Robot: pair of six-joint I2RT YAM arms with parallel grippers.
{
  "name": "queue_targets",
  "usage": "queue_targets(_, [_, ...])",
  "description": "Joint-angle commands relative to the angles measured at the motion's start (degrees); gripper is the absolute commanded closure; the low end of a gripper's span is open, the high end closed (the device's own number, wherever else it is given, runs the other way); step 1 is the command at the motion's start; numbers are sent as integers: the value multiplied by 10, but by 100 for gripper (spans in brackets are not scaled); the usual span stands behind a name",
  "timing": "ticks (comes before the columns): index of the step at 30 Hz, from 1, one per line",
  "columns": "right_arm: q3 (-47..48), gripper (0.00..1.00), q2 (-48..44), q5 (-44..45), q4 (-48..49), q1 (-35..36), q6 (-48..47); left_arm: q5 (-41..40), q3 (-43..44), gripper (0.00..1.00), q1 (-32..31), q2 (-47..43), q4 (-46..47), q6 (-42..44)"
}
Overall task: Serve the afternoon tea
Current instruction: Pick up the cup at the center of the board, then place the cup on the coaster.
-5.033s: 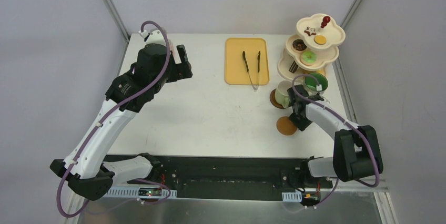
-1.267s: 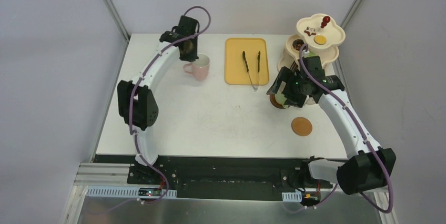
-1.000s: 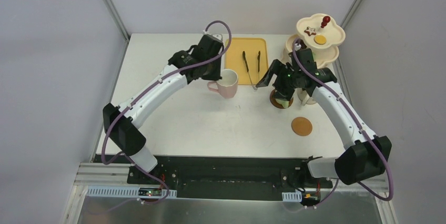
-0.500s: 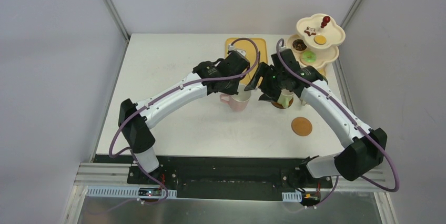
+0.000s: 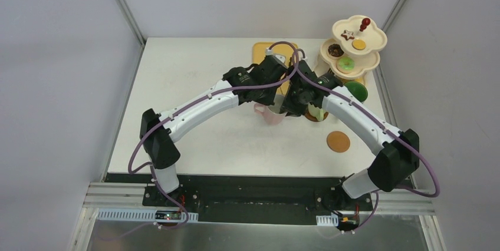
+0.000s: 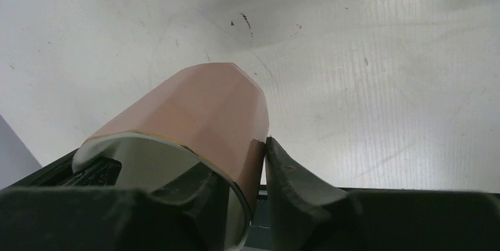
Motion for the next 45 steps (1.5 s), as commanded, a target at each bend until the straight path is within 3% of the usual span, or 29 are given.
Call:
queue_targets(1, [22, 80, 3, 67, -28, 0, 10, 34, 39, 100, -7, -4, 39, 21])
queue_targets(3, [23, 100, -2, 77, -29, 0, 4, 55, 43, 100, -7, 0, 43, 27])
queue_targets(9, [10, 100, -24, 97, -39, 0, -2, 128, 74, 100, -7, 21, 36, 48])
queue_targets(10, [8, 100, -29, 103, -46, 0, 3, 139, 79, 95, -6, 23, 32, 53])
queue_targets(12, [3, 100, -40, 105, -50, 0, 3, 146, 82, 73, -6, 20, 32, 57])
queue_targets(14, [-9, 100, -55, 106, -54, 0, 6, 150, 68, 61, -6, 2, 48, 63])
queue_targets(24, [-105, 100, -150, 111, -97, -8, 56, 143, 29, 40, -5, -58, 78, 81])
queue_targets(30, [-196, 100, -249, 104, -150, -76, 79, 70, -45, 26, -5, -141, 123, 94])
queue_targets(34, [-208, 100, -284, 131, -188, -154, 59, 35, -76, 17, -5, -185, 144, 94])
queue_targets(42, [-224, 100, -269, 125, -129, -339, -38, 13, -79, 16, -5, -217, 131, 90])
queue_targets(45, [-224, 100, -251, 120, -84, -355, -44, 14, -82, 16, -5, -223, 125, 90])
